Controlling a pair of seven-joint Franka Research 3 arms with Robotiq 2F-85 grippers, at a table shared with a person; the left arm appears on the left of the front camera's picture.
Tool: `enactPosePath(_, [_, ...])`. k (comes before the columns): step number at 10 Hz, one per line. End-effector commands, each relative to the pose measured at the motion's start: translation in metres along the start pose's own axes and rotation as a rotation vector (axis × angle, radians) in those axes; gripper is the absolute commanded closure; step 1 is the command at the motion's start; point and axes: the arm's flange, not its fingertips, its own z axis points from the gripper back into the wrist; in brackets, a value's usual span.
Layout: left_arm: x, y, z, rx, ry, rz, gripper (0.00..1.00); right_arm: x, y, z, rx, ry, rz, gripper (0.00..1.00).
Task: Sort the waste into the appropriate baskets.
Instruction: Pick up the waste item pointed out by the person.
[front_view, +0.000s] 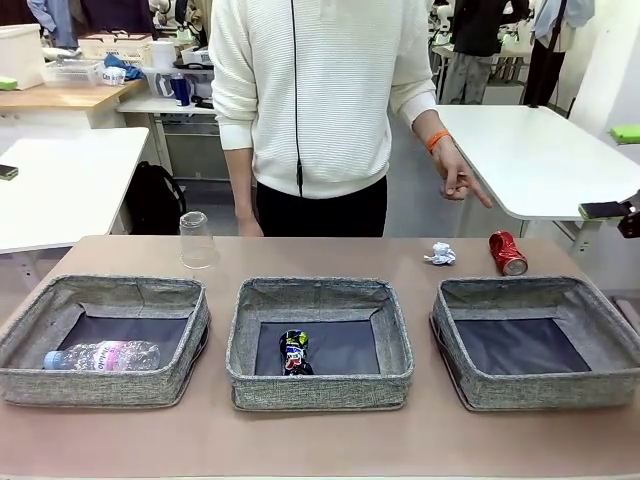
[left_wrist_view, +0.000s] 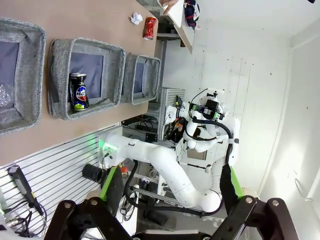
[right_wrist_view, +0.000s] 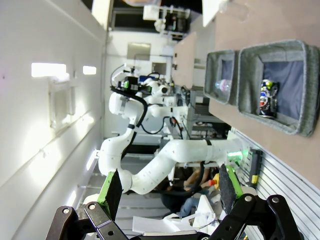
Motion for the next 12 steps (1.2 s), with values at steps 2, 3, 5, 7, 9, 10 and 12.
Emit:
enactPosePath(2, [0.000, 0.001, 0.004, 0.004, 0.011, -0.013, 0.00, 0.000, 0.006, -0.002, 0.015, -0.005, -0.014, 0.00])
enactPosePath(3, [0.000, 0.001, 0.004, 0.004, 0.011, -0.013, 0.00, 0.000, 0.006, -0.002, 0.015, -0.005, -0.014, 0.00])
enactPosePath(5, [0.000, 0.001, 0.004, 0.004, 0.011, -0.013, 0.00, 0.012, 0.000, -0.001, -0.403, -0.115, 0.012, 0.00])
enactPosePath(7, [0.000, 0.001, 0.004, 0.004, 0.011, -0.013, 0.00, 0.033, 0.000, -0.001, -0.949, -0.147, 0.057, 0.00])
enactPosePath(9, [0.000, 0.001, 0.004, 0.004, 0.011, -0.013, 0.00, 0.048, 0.001, 0.005, -1.219, -0.350, 0.176, 0.00])
enactPosePath(10, [0.000, 0.001, 0.004, 0.004, 0.011, -0.013, 0.00, 0.050, 0.007, 0.009, -1.222, -0.441, 0.213, 0.00])
enactPosePath(12, [0.000, 0.001, 0.004, 0.004, 0.011, -0.013, 0.00, 0.041, 0.027, 0.016, -1.120, -0.643, 0.314, 0.00])
